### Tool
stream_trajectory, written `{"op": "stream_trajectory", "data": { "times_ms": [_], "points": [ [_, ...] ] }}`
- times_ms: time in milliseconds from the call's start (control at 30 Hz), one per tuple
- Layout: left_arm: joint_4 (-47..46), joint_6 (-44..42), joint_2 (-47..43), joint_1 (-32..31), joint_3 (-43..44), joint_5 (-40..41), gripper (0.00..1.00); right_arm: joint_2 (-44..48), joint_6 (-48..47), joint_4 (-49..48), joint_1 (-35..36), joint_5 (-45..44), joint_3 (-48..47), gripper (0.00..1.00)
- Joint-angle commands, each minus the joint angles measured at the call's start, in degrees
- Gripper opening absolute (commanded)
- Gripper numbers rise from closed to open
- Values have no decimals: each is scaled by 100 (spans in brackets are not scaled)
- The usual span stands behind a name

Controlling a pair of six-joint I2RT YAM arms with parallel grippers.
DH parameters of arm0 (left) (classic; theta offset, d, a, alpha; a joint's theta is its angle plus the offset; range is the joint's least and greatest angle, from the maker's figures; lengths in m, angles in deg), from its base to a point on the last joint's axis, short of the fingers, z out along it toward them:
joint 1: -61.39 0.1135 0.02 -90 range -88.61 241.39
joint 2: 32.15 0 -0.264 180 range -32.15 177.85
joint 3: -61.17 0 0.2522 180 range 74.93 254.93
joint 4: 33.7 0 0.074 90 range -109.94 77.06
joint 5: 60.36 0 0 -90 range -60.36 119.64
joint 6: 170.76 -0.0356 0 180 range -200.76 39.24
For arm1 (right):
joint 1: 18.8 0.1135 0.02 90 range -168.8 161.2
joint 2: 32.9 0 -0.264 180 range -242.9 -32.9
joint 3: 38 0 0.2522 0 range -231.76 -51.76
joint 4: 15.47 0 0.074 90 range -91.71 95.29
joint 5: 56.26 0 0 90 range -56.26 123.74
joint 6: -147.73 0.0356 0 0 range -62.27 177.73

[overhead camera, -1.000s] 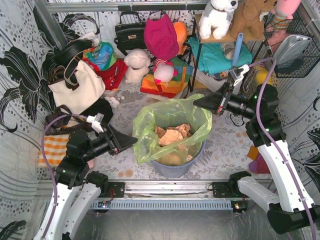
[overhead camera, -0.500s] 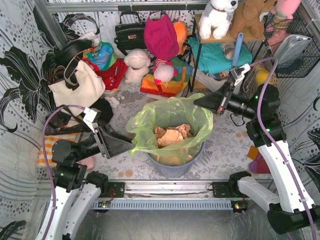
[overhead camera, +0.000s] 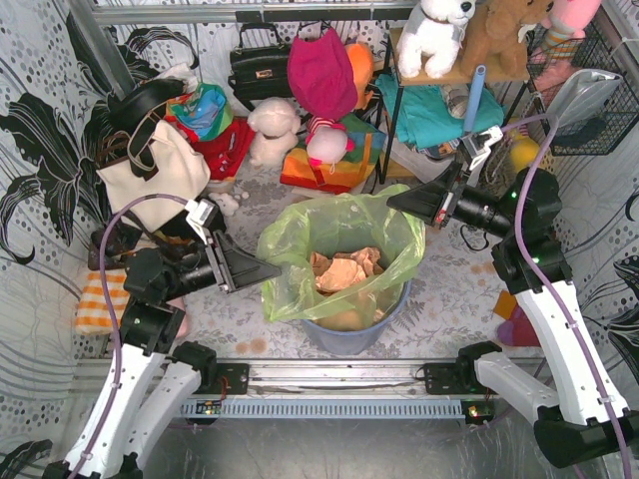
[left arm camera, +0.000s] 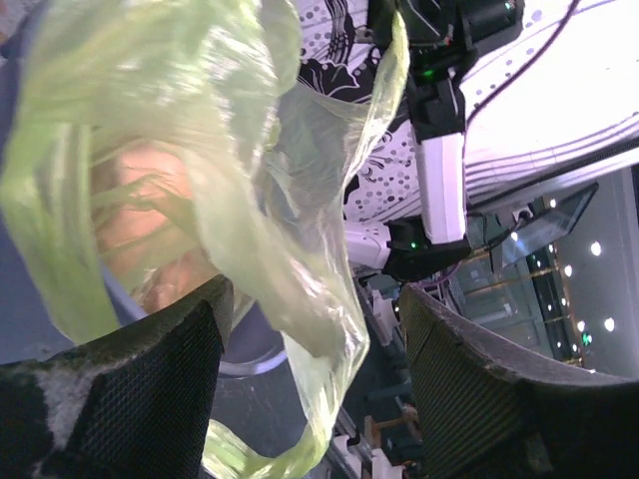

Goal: Tie the trash bag

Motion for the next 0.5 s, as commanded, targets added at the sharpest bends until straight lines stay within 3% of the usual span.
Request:
{"op": "stream_trajectory", "data": {
  "times_ms": [0,100,233,333,467],
  "points": [
    [-256,153,-35,-14,11,234,76,93,28,-318,8,-36,18,4],
    [1167,-661,16,-14,684,441,76,77,28,-340,9,-12,11,4],
    [3379,-1837,95,-14,1855,1474,76,80,11,-334,5,-19,2,4],
    [4614,-2152,160,-13,2330,2483,75,73,15,-345,8,-18,26,4],
    [5497,-2291,126,-14,2467,3188,72,63,33,-354,7,-5,87,4]
  ]
}}
